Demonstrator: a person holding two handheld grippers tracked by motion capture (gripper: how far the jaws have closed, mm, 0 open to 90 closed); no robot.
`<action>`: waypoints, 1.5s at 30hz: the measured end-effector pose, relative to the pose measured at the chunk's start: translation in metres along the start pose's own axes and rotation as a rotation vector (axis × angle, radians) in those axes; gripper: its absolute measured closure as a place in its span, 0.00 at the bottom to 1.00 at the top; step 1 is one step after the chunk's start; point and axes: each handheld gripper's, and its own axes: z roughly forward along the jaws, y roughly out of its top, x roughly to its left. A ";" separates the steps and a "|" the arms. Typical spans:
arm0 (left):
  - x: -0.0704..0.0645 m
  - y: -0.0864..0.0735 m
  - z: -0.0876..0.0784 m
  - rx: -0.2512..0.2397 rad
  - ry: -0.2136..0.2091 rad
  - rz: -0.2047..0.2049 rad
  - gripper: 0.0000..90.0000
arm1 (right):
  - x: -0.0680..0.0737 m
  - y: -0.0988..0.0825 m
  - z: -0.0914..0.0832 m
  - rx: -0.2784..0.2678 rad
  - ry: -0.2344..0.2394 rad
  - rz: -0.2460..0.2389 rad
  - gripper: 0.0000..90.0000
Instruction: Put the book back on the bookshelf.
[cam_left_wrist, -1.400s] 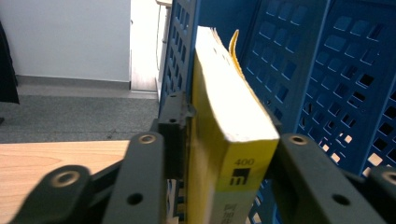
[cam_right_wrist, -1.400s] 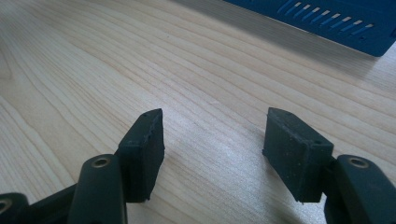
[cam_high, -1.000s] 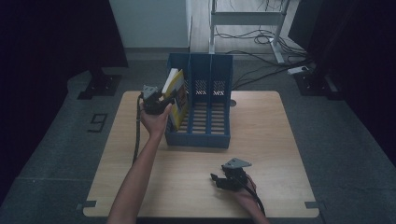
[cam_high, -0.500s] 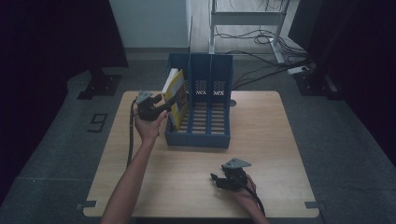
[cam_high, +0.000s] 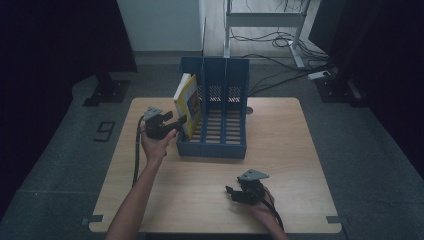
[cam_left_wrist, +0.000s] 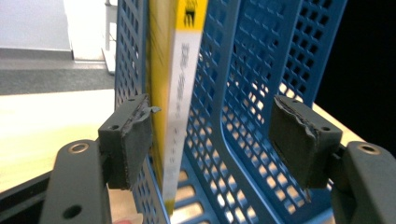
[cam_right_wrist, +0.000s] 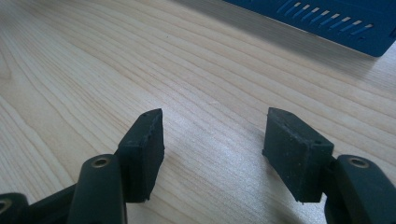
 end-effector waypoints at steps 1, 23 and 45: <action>0.000 -0.002 -0.002 0.005 -0.007 0.000 0.34 | 0.000 0.000 0.000 0.000 0.001 0.002 0.42; -0.012 -0.052 -0.047 0.064 -0.117 0.010 0.33 | -0.004 0.000 0.000 -0.003 -0.004 0.012 0.41; -0.027 -0.115 -0.071 0.200 -0.205 0.004 0.32 | -0.009 0.001 -0.001 -0.004 -0.020 0.027 0.41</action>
